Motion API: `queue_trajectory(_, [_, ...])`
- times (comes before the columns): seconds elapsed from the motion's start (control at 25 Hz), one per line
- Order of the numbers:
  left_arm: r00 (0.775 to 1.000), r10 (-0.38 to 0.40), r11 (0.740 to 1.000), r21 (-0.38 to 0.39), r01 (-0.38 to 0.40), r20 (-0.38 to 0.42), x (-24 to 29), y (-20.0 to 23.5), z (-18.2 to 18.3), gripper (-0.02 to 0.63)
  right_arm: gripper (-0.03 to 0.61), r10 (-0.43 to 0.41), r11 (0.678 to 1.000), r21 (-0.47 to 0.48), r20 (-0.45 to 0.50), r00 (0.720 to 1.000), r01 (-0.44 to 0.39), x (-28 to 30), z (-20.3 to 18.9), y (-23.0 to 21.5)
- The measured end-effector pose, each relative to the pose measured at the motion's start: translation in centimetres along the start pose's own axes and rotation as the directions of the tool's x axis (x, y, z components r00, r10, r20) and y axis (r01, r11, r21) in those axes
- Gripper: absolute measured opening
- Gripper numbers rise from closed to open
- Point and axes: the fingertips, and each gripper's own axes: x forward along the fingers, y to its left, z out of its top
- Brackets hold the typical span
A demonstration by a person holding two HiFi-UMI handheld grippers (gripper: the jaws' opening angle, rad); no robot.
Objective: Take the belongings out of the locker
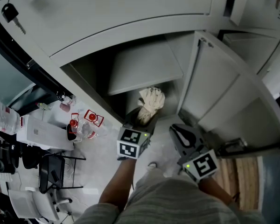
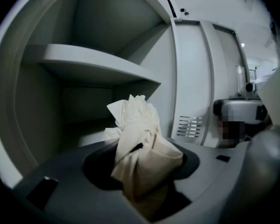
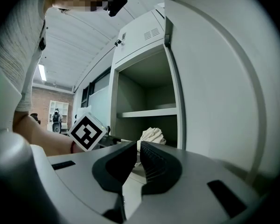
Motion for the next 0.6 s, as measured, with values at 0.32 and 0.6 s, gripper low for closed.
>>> queue_trajectory(0.32, [0.995,-0.047,0.998,-0.033,0.05,0.09,-3.6,-2.6,1.1,0.241,0.003,0.009,1.0,-0.008,0.009,1.0,-0.009,0.0,0.7,0.1])
queue_trajectory(0.6, [0.979,-0.064,0.995,-0.062,0.077,0.193,-6.6,-4.0,2.2,0.241,0.003,0.022,1.0,-0.017,0.015,1.0,-0.022,0.0,1.1,0.5])
